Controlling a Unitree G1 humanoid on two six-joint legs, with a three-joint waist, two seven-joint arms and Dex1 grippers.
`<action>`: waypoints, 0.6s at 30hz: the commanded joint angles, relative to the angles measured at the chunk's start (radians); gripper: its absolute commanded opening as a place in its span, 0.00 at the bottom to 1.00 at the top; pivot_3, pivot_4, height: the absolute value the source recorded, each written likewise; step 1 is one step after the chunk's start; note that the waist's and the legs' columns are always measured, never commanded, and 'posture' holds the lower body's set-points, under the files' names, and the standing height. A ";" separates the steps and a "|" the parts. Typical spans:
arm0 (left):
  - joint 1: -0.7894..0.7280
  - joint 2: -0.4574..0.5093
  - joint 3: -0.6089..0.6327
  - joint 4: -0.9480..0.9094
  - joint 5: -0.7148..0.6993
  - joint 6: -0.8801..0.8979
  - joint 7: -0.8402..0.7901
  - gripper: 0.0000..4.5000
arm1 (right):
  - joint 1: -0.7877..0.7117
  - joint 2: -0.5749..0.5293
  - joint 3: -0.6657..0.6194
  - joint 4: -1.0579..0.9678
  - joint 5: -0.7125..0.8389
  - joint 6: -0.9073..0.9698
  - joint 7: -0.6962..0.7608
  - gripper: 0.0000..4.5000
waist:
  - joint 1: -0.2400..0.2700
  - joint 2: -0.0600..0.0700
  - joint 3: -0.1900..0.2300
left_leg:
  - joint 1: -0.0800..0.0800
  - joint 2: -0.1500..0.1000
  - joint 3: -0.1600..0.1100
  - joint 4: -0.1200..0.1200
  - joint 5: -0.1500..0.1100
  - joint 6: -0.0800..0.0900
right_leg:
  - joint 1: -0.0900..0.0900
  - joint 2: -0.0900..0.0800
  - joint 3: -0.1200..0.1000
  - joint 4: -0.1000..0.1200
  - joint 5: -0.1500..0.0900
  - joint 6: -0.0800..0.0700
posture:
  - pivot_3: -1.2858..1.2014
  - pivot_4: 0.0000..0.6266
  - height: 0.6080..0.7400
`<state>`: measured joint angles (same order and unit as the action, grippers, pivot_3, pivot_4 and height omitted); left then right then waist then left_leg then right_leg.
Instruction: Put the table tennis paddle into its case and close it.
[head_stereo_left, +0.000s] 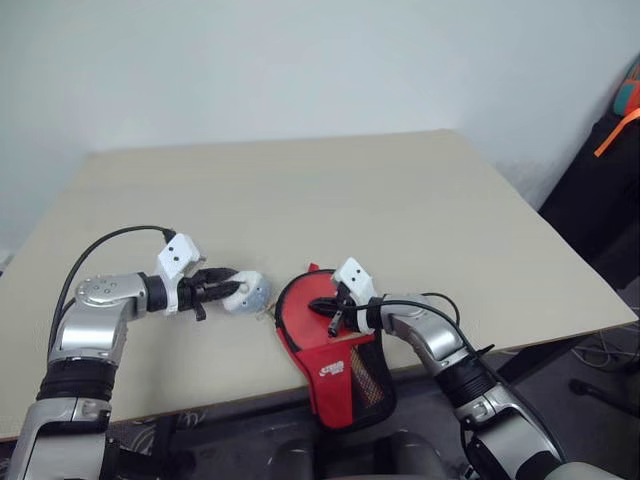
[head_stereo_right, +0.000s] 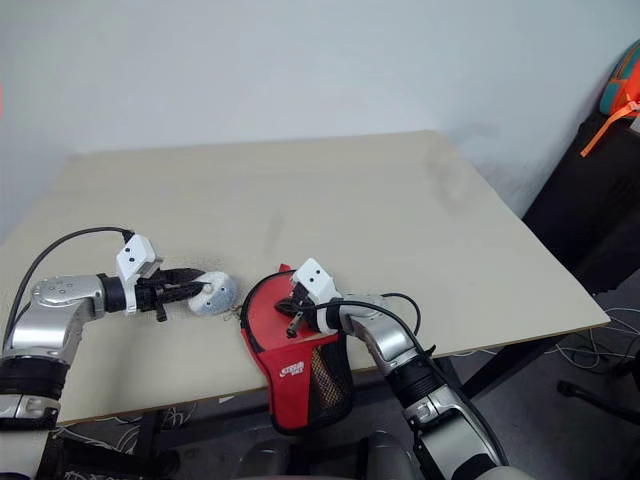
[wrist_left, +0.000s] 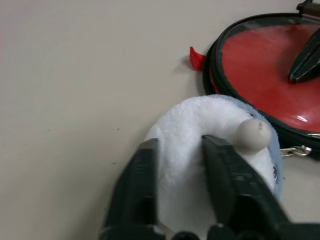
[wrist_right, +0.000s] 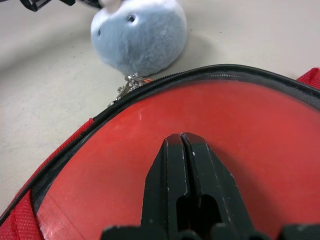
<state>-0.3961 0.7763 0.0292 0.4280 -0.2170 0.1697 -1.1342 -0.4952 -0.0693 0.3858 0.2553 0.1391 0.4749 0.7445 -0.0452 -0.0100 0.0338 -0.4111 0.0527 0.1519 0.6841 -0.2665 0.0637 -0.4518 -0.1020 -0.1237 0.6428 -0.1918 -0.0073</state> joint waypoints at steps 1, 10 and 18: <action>-0.036 -0.012 -0.020 0.035 0.032 -0.014 0.013 0.01 | 0.001 0.000 -0.002 0.006 -0.007 0.005 -0.001 0.00 | 0.000 0.000 -0.001 | 0.000 -0.001 0.000 0.000 0.000 0.000 | 0.000 0.000 0.000 0.000 0.000 0.000 | 0.52 0.00 0.74; -0.078 -0.061 -0.016 0.017 0.014 -0.004 0.005 0.01 | 0.002 -0.001 -0.003 0.000 -0.008 0.014 -0.003 0.00 | 0.000 -0.001 -0.002 | 0.000 -0.001 0.000 0.001 0.000 0.000 | 0.000 0.000 0.000 0.001 0.000 0.000 | 0.52 0.00 0.74; -0.112 -0.040 0.046 0.025 -0.044 0.144 0.013 0.09 | 0.004 0.001 -0.002 -0.001 -0.009 0.020 -0.004 0.00 | 0.000 -0.002 -0.002 | 0.000 -0.001 -0.001 0.003 0.000 0.000 | 0.001 0.000 0.000 0.002 0.000 0.000 | 0.52 0.00 0.74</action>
<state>-0.4733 0.7154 0.0371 0.4599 -0.2335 0.2892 -1.1240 -0.4952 -0.0676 0.3834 0.2548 0.1360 0.4837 0.7432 -0.0451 -0.0121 0.0316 -0.4113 0.0518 0.1502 0.6870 -0.2666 0.0638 -0.4512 -0.1020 -0.1237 0.6443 -0.1919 -0.0073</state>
